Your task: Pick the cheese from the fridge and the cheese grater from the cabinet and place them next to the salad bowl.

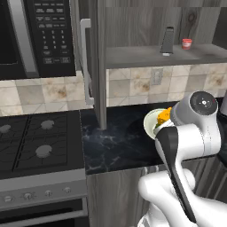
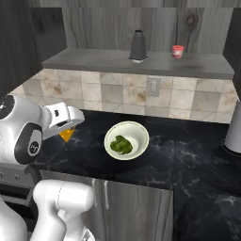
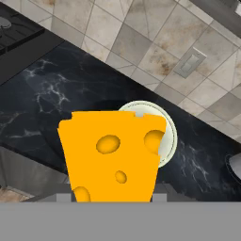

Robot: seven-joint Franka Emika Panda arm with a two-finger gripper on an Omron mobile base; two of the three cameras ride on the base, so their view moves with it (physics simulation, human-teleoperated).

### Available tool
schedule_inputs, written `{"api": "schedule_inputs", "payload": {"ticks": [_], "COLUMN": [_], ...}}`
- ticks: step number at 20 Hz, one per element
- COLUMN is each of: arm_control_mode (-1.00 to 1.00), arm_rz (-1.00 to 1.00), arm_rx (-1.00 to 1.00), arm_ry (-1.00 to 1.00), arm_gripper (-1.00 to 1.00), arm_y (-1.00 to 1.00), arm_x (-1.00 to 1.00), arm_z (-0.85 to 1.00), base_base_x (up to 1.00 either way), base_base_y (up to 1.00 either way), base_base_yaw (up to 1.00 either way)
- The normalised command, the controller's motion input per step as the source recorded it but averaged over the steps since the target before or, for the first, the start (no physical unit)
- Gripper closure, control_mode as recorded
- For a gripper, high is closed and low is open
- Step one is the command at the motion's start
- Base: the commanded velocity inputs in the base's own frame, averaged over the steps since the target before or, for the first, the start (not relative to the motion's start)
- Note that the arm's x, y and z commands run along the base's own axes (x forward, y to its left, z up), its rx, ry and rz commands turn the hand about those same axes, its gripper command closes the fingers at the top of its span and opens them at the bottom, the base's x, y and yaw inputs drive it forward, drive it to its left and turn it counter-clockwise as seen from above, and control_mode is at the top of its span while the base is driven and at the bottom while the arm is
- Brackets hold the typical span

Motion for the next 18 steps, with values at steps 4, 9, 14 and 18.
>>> {"api": "schedule_inputs", "payload": {"ticks": [4,9,14,18], "arm_control_mode": [1.00,1.00,1.00,1.00], "arm_rz": [0.00,0.00,0.00,0.00], "arm_rx": [0.00,0.00,0.00,0.00], "arm_ry": [0.00,0.00,0.00,0.00], "arm_gripper": [1.00,1.00,1.00,1.00], "arm_y": [0.00,0.00,0.00,0.00], "arm_x": [0.00,0.00,0.00,0.00], "arm_z": [0.00,0.00,0.00,0.00], "base_base_x": [0.58,0.55,0.32,0.05], "base_base_y": [-0.20,-0.32,-0.19,-0.02], "base_base_yaw": [0.23,0.16,0.09,0.02]}}
